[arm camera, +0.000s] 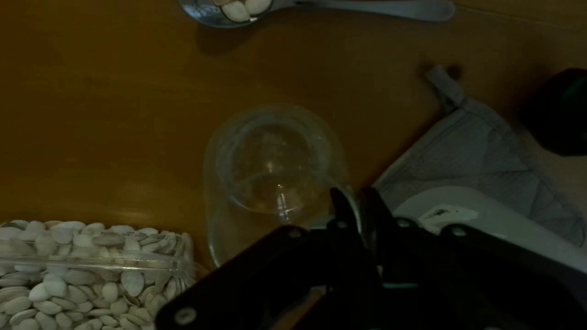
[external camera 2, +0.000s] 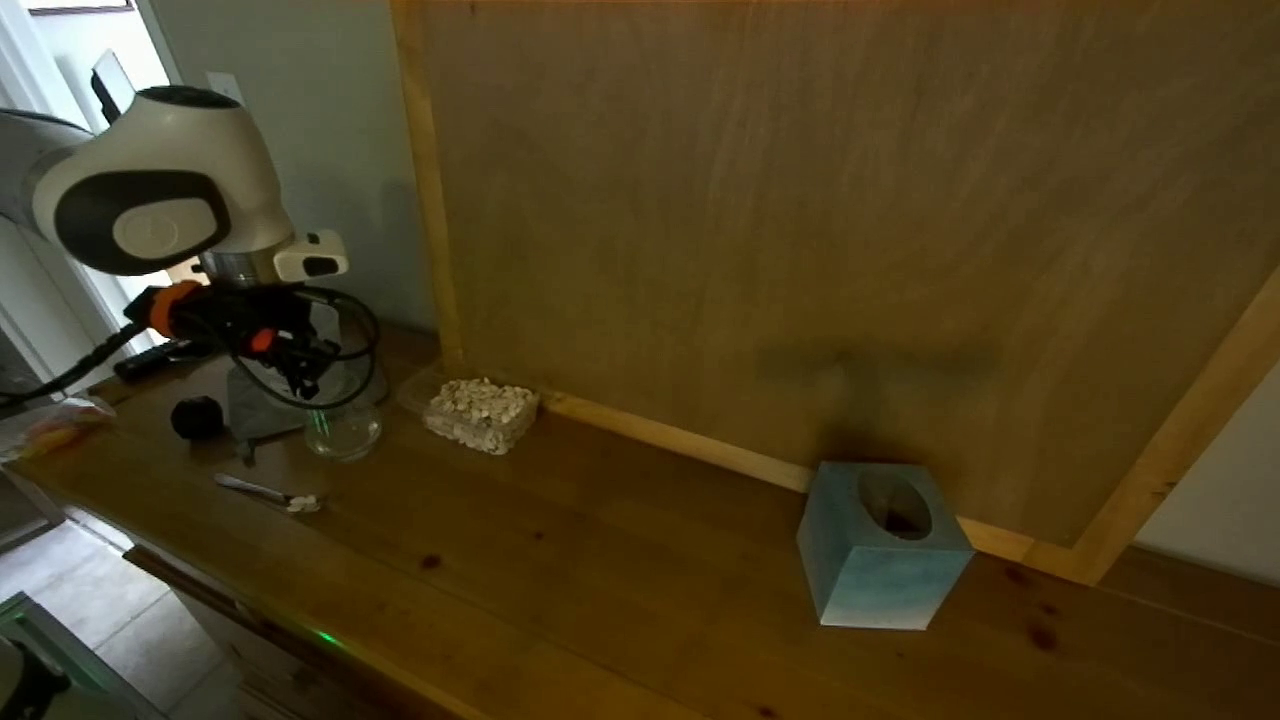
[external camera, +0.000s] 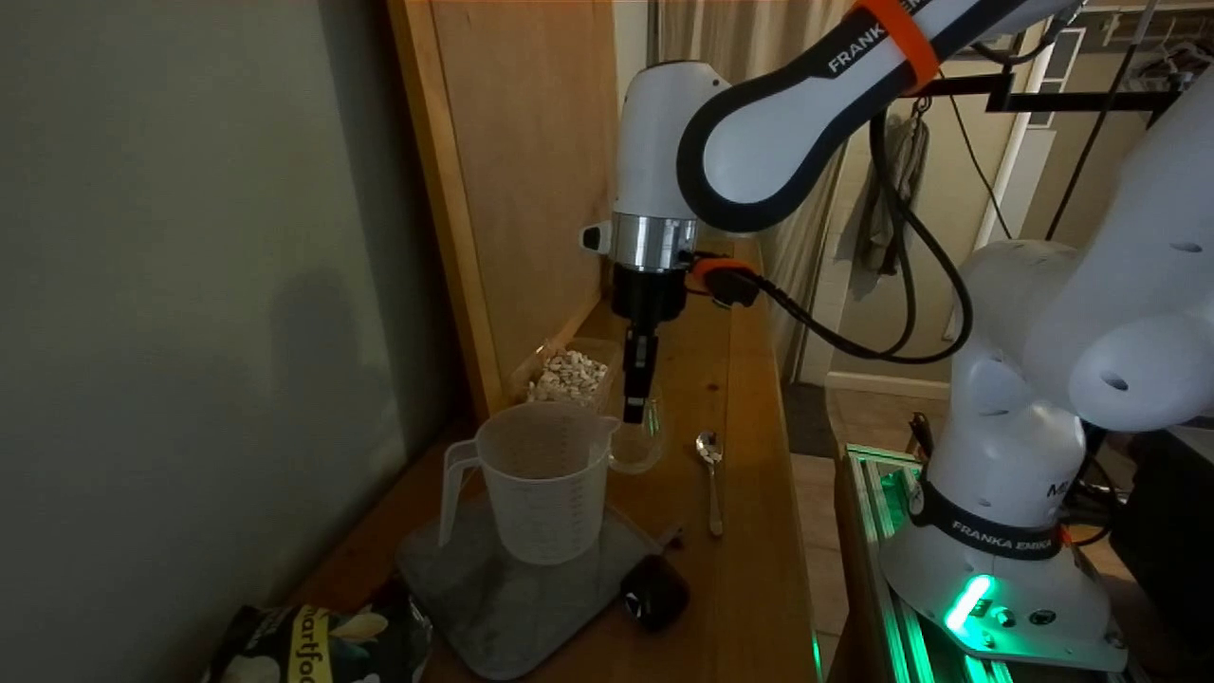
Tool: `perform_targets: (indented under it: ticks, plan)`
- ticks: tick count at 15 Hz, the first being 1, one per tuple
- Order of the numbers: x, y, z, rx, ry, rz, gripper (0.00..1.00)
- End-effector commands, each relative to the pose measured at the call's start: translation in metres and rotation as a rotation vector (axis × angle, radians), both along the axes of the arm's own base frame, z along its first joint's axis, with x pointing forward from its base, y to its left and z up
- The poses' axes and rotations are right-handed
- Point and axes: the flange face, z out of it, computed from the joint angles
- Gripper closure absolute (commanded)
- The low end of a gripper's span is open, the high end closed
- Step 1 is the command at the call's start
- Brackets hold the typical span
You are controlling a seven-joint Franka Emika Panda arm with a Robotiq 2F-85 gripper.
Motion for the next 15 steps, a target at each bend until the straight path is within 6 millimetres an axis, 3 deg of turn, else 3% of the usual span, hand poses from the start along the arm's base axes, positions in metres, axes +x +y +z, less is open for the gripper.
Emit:
perform_targets:
  ticks: [1,5,9,15]
  plan:
    - [0.003,-0.001,0.001,0.028,-0.018,0.000,0.57]
    - [0.002,0.000,0.003,0.025,-0.021,0.002,0.29]
    - [-0.004,0.010,0.021,-0.002,-0.037,0.019,0.01]
    - [-0.015,0.031,0.059,-0.044,-0.059,0.046,0.00]
